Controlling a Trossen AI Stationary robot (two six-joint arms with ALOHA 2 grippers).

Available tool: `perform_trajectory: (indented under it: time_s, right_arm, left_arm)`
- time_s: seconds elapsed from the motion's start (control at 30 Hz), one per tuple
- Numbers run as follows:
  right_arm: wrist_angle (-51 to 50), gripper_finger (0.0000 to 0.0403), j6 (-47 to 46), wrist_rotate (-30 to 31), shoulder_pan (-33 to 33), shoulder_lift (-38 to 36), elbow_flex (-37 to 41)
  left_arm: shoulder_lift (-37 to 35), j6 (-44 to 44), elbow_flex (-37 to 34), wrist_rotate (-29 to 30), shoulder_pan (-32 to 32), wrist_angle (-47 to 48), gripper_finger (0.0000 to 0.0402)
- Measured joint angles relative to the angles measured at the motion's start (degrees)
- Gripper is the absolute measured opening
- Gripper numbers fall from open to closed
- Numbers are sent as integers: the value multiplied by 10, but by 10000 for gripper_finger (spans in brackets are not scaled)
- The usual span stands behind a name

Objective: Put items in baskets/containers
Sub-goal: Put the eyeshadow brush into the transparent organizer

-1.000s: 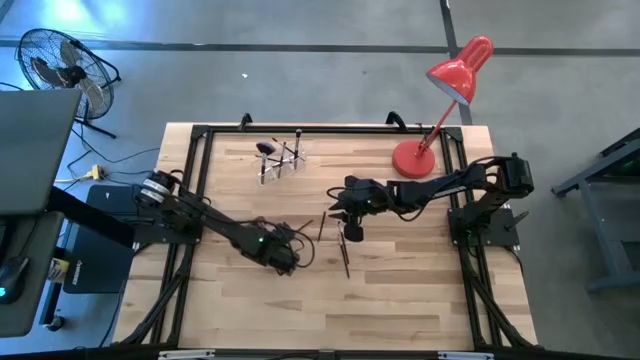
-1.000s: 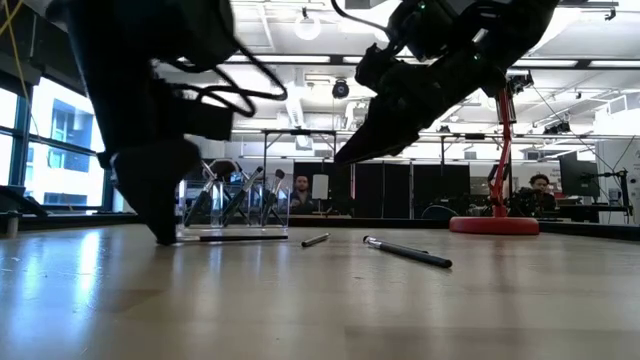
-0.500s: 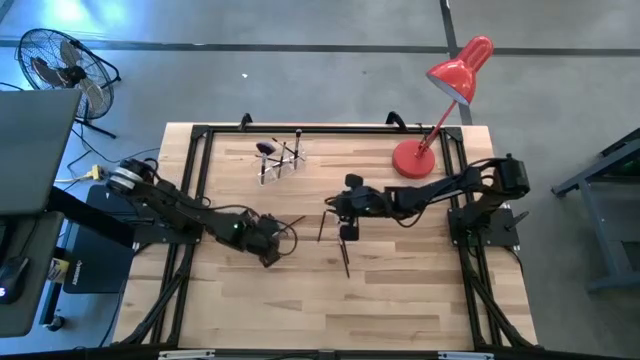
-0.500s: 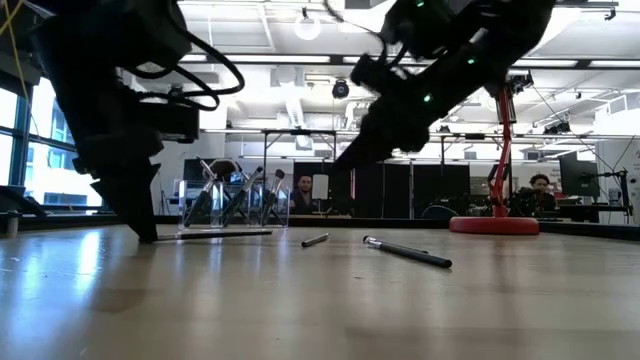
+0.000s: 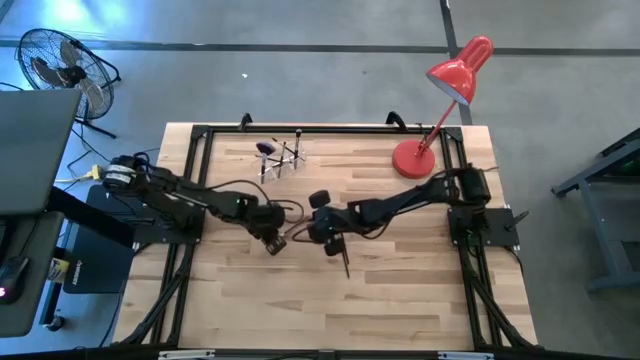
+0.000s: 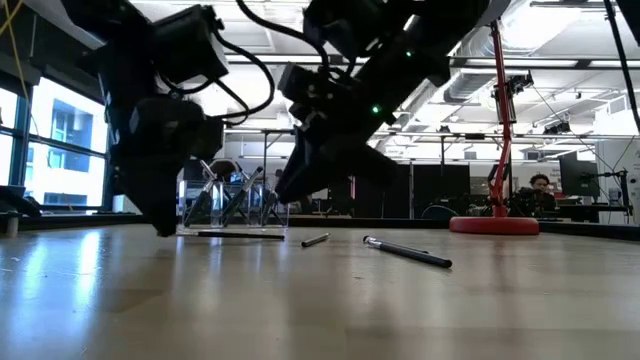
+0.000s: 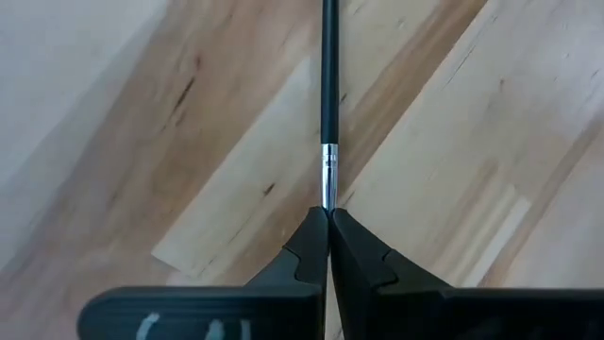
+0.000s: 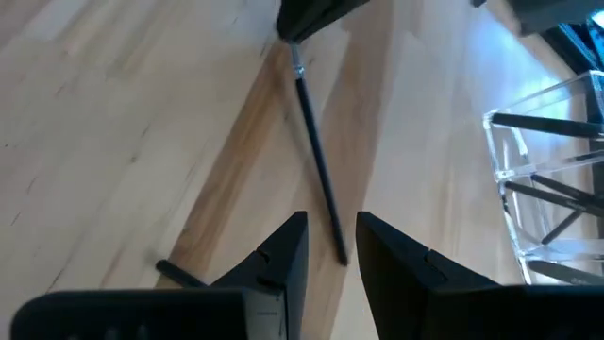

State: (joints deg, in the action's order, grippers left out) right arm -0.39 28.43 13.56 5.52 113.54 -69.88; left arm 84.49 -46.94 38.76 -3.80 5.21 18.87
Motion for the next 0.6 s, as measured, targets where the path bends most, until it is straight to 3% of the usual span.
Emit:
perform_trajectory:
  time_s: [0.4,0.6]
  right_arm:
    - [13,87,15,27,18,1,11]
    - [10,90,38,39,18,1,11]
  left_arm:
    - [0,-57,1,-110,-66,-105,0]
    - [0,-85,1,-124,-67,-125,0]
